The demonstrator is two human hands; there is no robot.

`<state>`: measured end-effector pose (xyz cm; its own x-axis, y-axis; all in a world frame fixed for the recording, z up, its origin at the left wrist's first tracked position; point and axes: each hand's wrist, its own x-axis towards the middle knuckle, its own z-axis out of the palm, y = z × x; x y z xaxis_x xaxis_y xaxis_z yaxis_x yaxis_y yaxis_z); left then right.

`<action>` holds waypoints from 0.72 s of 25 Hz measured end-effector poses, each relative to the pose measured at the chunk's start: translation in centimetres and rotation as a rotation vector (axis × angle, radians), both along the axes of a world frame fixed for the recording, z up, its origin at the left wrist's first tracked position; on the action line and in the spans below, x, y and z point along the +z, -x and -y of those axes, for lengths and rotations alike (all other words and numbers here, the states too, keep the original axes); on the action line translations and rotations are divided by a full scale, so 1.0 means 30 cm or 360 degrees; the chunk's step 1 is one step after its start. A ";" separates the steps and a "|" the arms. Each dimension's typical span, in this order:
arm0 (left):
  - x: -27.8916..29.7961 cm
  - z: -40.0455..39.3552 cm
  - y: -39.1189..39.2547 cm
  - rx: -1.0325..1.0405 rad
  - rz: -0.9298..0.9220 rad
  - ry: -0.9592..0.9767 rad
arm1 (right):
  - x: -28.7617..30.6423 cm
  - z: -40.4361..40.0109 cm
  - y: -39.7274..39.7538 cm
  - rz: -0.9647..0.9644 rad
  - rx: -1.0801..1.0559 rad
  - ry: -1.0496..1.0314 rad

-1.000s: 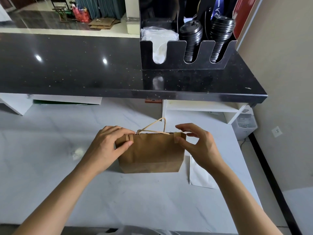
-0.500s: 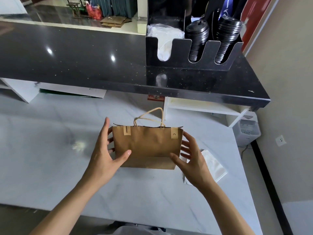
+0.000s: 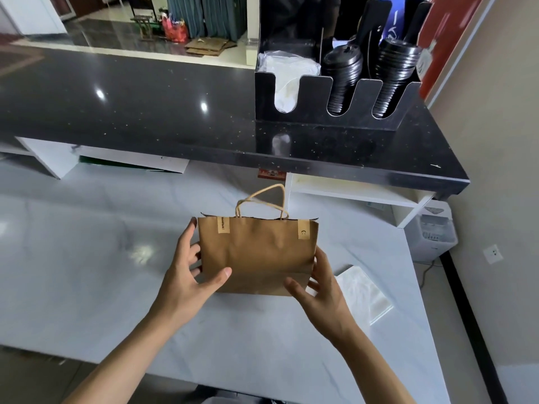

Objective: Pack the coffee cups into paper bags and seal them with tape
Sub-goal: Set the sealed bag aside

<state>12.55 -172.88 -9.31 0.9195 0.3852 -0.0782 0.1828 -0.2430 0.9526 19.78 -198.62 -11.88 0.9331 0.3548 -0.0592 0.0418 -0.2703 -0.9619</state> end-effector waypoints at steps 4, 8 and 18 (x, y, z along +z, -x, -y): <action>0.033 0.025 -0.005 -0.0039 0.0098 -0.0004 | 0.021 0.007 -0.007 -0.0010 -0.0100 -0.0075; 0.059 0.038 -0.015 -0.0046 0.0143 0.0029 | 0.027 0.002 -0.014 0.0010 -0.0139 -0.0063; 0.082 0.034 0.011 -0.0162 0.0093 -0.0142 | 0.043 -0.037 -0.060 0.0060 -0.0116 -0.0048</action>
<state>12.22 -173.90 -6.86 0.9562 0.2927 0.0070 0.0977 -0.3417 0.9347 21.59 -197.50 -10.61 0.9579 0.2869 -0.0136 0.0596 -0.2447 -0.9678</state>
